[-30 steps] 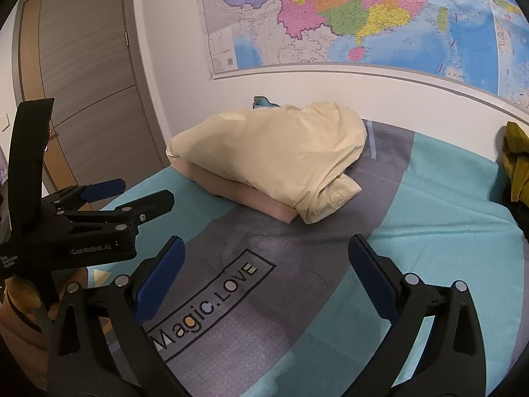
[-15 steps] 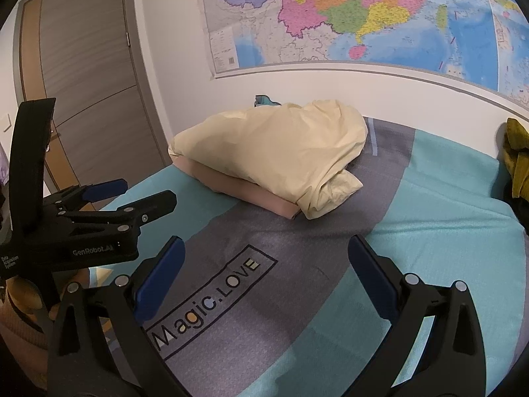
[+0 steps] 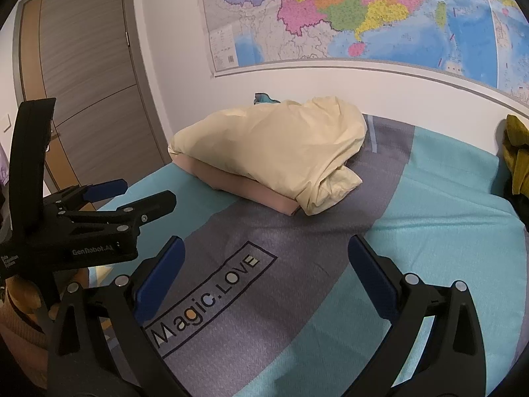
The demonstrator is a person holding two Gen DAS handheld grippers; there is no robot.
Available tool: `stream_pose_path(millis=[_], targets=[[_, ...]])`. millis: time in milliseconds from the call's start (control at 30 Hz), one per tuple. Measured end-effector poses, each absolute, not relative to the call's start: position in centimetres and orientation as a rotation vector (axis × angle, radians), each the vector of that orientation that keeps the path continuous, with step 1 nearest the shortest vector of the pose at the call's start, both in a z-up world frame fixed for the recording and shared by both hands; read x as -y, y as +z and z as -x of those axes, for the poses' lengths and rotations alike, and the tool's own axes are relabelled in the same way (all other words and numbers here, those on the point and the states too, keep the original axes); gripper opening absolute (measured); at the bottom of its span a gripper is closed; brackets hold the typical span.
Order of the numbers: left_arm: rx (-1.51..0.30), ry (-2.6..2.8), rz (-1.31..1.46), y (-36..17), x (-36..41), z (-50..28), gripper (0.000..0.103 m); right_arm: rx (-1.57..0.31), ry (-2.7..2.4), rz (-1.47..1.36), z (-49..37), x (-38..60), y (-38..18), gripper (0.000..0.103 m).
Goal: Fold large clothes
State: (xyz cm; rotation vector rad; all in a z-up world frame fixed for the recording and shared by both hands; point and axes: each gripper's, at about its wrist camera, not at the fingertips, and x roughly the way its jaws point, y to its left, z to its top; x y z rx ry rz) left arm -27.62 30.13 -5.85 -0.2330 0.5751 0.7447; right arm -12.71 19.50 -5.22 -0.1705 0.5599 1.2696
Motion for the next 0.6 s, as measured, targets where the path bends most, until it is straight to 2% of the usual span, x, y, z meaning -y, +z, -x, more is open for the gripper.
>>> stream_pose_path(millis=[600], targets=[[-0.582,0.738,0.224,-6.01,-29.98,27.30,0.096,-0.558,1.267,0.150,12.44,-19.05,-5.21,0.097]])
